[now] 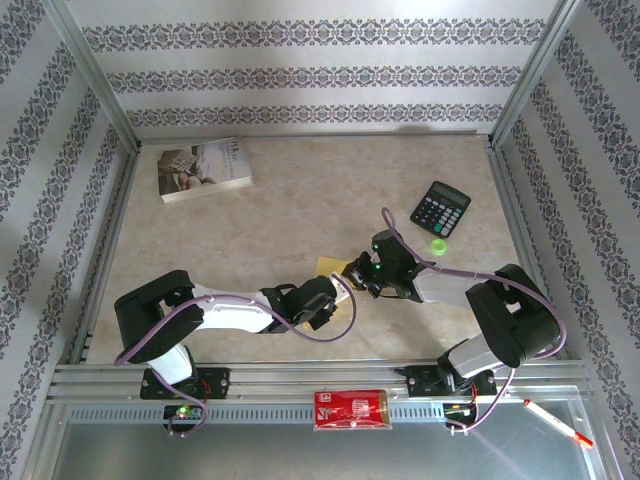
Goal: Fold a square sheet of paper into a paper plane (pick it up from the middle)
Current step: Fold the wing for the fifth time at the center of the table.
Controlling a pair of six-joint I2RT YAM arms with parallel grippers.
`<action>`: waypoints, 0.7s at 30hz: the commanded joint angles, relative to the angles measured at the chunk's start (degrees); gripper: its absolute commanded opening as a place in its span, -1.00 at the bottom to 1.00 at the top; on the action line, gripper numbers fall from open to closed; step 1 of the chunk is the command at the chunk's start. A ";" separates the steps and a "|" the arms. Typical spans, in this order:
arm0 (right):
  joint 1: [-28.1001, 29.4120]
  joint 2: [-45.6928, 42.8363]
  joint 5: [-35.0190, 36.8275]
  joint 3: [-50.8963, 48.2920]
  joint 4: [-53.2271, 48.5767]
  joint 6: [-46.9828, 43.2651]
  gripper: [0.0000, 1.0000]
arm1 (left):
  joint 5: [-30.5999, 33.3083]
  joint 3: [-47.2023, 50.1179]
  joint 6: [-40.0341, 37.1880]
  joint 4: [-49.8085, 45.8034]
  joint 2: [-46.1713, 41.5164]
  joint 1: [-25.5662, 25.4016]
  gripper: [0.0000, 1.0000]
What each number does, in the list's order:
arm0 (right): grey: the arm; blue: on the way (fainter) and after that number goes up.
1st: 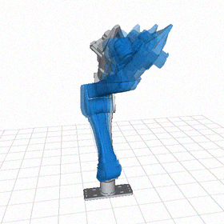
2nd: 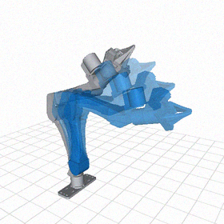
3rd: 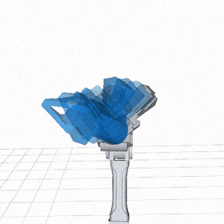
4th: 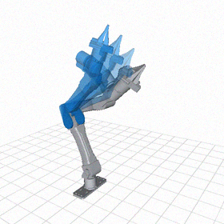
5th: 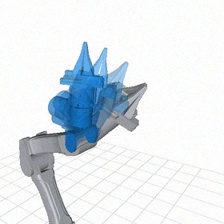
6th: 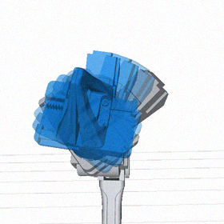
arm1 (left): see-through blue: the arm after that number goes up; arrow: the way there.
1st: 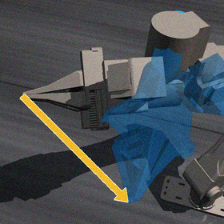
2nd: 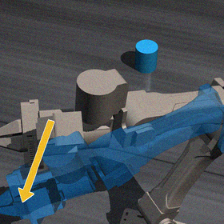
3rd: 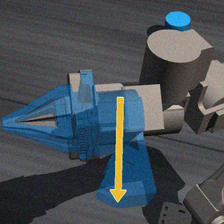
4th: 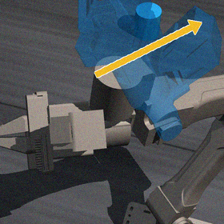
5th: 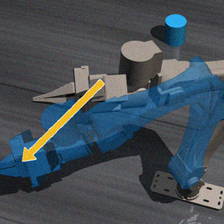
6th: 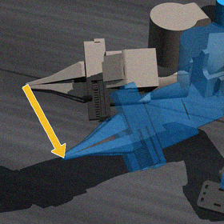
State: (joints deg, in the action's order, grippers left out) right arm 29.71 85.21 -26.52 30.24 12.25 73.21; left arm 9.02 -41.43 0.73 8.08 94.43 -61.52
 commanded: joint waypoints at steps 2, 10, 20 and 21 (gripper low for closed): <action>-0.46 -0.46 0.06 -0.62 -0.07 -0.57 -1.00 | -1.01 -0.28 1.89 -0.96 -1.41 -0.67 -0.48; -0.46 -0.25 0.42 -0.62 -0.19 -0.78 -1.00 | -3.78 0.15 4.50 -0.38 -2.19 0.11 -0.75; -1.66 -2.66 0.59 -0.53 -1.58 -2.84 -0.70 | -16.75 3.70 15.16 5.91 -4.25 6.25 -1.00; -1.93 -3.00 0.43 -0.45 -1.70 -3.19 -0.65 | -18.19 3.97 16.11 6.50 -4.12 6.85 -1.00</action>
State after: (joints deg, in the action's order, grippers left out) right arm 28.56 83.99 -26.46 30.24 11.38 71.72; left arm -2.87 -38.61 11.90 11.09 91.39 -55.94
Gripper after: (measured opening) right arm 0.168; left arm 0.045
